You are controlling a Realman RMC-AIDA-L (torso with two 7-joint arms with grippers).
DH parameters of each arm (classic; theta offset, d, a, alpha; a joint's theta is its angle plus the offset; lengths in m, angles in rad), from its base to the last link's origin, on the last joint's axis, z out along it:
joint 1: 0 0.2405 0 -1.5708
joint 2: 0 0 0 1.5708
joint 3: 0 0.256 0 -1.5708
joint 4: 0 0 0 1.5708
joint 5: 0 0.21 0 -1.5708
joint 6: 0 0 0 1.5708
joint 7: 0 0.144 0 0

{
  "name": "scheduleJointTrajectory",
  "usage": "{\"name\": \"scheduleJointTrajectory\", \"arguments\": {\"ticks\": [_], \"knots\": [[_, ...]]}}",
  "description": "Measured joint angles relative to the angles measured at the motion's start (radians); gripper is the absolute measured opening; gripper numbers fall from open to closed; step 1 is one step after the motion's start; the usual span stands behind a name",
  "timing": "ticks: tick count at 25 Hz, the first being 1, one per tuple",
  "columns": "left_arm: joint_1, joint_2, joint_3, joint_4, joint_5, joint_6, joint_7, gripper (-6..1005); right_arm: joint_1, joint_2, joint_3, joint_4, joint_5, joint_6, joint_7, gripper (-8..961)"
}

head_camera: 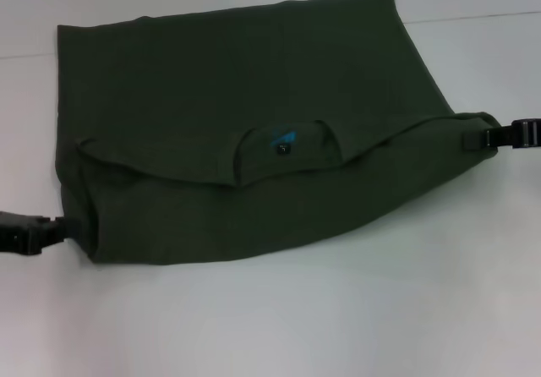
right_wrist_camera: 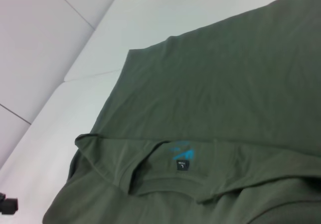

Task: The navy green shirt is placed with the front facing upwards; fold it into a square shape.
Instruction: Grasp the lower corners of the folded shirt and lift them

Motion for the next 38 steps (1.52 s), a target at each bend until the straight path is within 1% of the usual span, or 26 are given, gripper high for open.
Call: {"name": "scheduleJointTrajectory", "arguments": {"ticks": [3, 5, 6, 8, 13, 19, 24, 29, 33, 38], "knots": [[-0.032, 0.019, -0.004, -0.066, 0.020, -0.037, -0.015, 135, -0.003, 0.004, 0.000, 0.003, -0.001, 0.012, 0.000, 35], [-0.032, 0.019, -0.004, -0.066, 0.020, -0.037, -0.015, 153, -0.004, 0.007, -0.001, 0.003, -0.002, 0.016, 0.000, 35], [-0.054, 0.027, -0.002, -0.100, 0.051, -0.048, -0.018, 163, -0.005, 0.007, -0.001, 0.003, -0.002, 0.016, 0.000, 35], [-0.061, 0.029, 0.002, -0.111, 0.072, -0.048, -0.018, 181, -0.006, 0.007, -0.001, 0.004, -0.002, 0.017, -0.001, 35], [-0.085, 0.042, 0.002, -0.156, 0.110, -0.050, -0.019, 372, -0.009, 0.008, 0.001, 0.005, -0.003, 0.023, 0.000, 35], [-0.097, 0.047, 0.005, -0.192, 0.112, -0.054, -0.016, 497, -0.010, 0.009, -0.001, 0.005, -0.003, 0.031, 0.003, 35], [-0.119, 0.055, 0.008, -0.237, 0.131, -0.081, -0.017, 601, -0.012, 0.012, -0.001, 0.005, -0.003, 0.036, 0.003, 34], [-0.134, 0.056, 0.013, -0.261, 0.133, -0.094, -0.016, 795, -0.013, 0.014, -0.001, 0.005, -0.003, 0.037, 0.004, 34], [-0.144, 0.058, 0.018, -0.277, 0.134, -0.100, -0.015, 796, -0.014, 0.014, 0.000, 0.005, -0.004, 0.039, 0.005, 34], [-0.156, 0.053, 0.065, -0.292, 0.134, -0.107, -0.017, 796, -0.014, 0.016, 0.000, 0.005, -0.005, 0.048, 0.006, 34]]}}
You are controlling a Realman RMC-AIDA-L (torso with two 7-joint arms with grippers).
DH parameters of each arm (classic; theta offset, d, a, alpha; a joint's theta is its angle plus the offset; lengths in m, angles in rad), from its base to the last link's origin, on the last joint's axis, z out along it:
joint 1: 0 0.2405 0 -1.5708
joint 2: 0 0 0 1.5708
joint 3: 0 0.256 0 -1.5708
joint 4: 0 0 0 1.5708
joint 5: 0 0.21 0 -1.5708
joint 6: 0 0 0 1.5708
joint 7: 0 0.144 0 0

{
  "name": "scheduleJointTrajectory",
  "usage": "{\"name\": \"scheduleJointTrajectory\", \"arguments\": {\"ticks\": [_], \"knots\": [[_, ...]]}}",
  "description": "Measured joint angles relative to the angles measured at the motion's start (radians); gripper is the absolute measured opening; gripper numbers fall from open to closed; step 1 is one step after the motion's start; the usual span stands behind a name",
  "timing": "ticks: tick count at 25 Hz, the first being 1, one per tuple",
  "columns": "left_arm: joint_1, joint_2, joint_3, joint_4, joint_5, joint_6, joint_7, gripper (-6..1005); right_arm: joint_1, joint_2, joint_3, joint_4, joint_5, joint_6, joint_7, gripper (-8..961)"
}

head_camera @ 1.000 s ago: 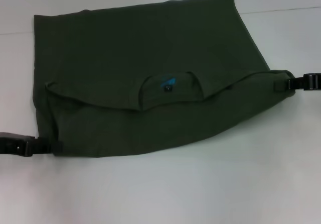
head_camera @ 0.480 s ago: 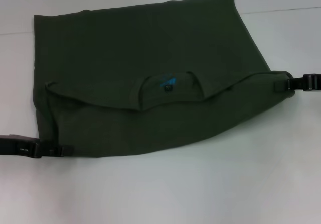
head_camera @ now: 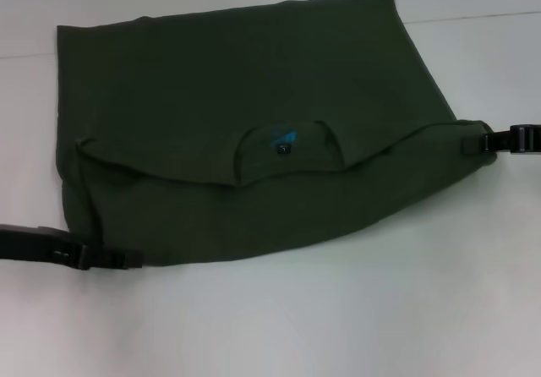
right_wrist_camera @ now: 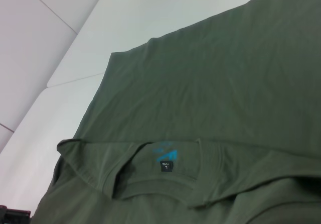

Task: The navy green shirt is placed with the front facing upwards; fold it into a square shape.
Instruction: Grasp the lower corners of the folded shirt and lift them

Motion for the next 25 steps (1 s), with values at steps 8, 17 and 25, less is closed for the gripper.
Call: {"name": "scheduleJointTrajectory", "arguments": {"ticks": [8, 17, 25], "knots": [[-0.012, -0.012, 0.027, -0.004, 0.000, -0.014, 0.000, 786, -0.001, 0.001, 0.001, 0.000, -0.001, 0.002, -0.003, 34], [-0.013, -0.013, 0.029, -0.004, 0.004, -0.041, -0.007, 742, -0.001, 0.001, 0.006, 0.001, -0.001, 0.002, -0.003, 35], [-0.013, -0.010, 0.027, -0.005, 0.008, -0.052, -0.013, 446, 0.003, 0.002, 0.007, 0.002, 0.000, 0.005, -0.005, 35]]}}
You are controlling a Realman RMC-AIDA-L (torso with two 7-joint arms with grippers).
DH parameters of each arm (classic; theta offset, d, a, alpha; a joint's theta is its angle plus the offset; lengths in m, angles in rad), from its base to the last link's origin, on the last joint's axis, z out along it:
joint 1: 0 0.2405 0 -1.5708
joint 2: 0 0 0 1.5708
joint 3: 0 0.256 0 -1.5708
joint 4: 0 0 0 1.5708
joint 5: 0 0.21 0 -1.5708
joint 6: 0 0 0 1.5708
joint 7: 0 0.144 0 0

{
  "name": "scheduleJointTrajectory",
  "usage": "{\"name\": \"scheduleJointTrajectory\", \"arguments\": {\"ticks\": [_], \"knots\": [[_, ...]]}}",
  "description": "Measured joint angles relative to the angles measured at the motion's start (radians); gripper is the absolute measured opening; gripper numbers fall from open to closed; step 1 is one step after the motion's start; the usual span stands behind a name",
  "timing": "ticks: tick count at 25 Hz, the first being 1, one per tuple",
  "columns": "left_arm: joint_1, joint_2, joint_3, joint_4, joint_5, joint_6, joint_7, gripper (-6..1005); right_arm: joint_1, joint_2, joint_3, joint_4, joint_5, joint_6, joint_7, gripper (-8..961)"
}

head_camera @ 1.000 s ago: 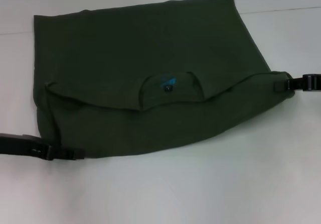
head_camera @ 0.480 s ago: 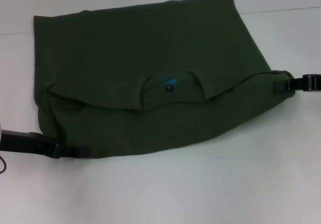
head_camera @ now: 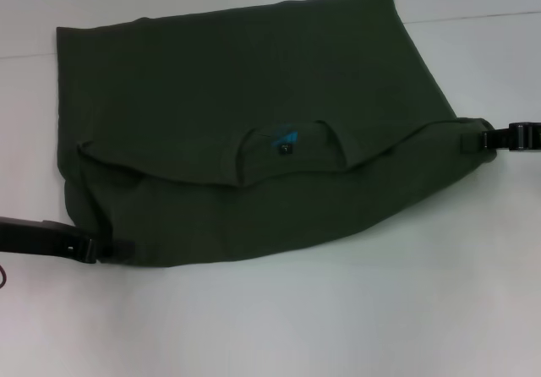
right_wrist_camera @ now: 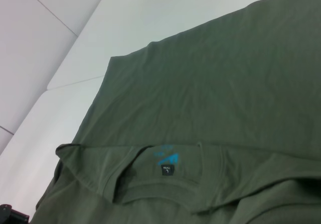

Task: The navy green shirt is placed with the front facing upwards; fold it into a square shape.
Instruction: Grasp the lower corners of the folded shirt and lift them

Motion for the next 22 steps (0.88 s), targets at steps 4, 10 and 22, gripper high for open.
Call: {"name": "scheduleJointTrajectory", "arguments": {"ticks": [4, 10, 22], "knots": [[-0.001, 0.000, 0.002, -0.002, 0.007, -0.001, 0.000, 135, -0.002, 0.000, -0.003, 0.000, 0.000, 0.004, 0.000, 36], [-0.002, -0.002, 0.013, -0.004, 0.012, -0.010, 0.000, 90, -0.003, 0.003, -0.002, 0.000, 0.000, 0.006, 0.001, 36], [0.026, 0.004, 0.004, 0.036, 0.006, 0.059, 0.017, 54, -0.004, 0.003, -0.007, 0.006, 0.001, 0.006, -0.003, 35]]}}
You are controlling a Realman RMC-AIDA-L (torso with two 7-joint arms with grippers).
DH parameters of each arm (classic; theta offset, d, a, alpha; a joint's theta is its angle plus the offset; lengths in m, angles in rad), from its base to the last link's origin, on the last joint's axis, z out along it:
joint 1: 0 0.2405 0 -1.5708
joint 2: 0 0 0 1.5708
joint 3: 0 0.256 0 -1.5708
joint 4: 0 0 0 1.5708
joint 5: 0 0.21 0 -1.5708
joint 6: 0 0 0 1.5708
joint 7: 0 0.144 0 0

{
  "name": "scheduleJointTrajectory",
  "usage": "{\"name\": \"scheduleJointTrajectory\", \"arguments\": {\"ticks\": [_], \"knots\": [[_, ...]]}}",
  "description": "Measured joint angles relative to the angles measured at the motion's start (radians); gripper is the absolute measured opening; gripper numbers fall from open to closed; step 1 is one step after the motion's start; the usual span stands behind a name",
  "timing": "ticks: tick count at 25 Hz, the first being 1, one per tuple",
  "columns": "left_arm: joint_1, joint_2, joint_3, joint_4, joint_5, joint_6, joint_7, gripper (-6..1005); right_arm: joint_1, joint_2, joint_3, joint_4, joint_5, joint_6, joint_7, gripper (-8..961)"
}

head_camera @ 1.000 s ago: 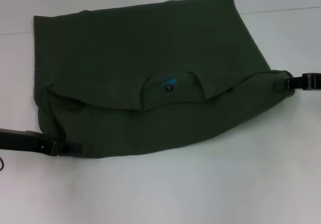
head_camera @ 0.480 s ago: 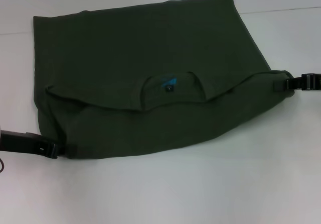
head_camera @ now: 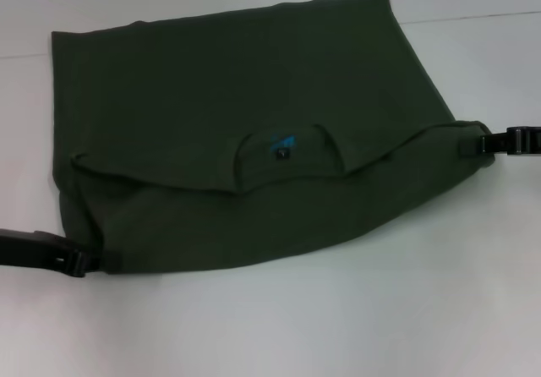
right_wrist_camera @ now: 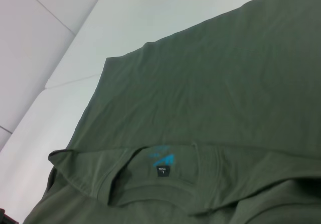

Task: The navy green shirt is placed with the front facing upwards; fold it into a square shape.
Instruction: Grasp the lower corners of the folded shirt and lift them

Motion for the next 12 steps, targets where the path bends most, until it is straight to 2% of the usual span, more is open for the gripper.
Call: {"name": "scheduleJointTrajectory", "arguments": {"ticks": [5, 12], "knots": [[0.030, 0.001, -0.025, 0.051, -0.005, 0.054, 0.008, 54, -0.001, 0.000, -0.003, 0.002, 0.000, -0.035, -0.012, 35], [0.082, -0.004, -0.114, 0.125, -0.005, 0.172, 0.053, 54, -0.010, 0.000, -0.002, 0.002, 0.000, -0.104, -0.024, 35]]}}
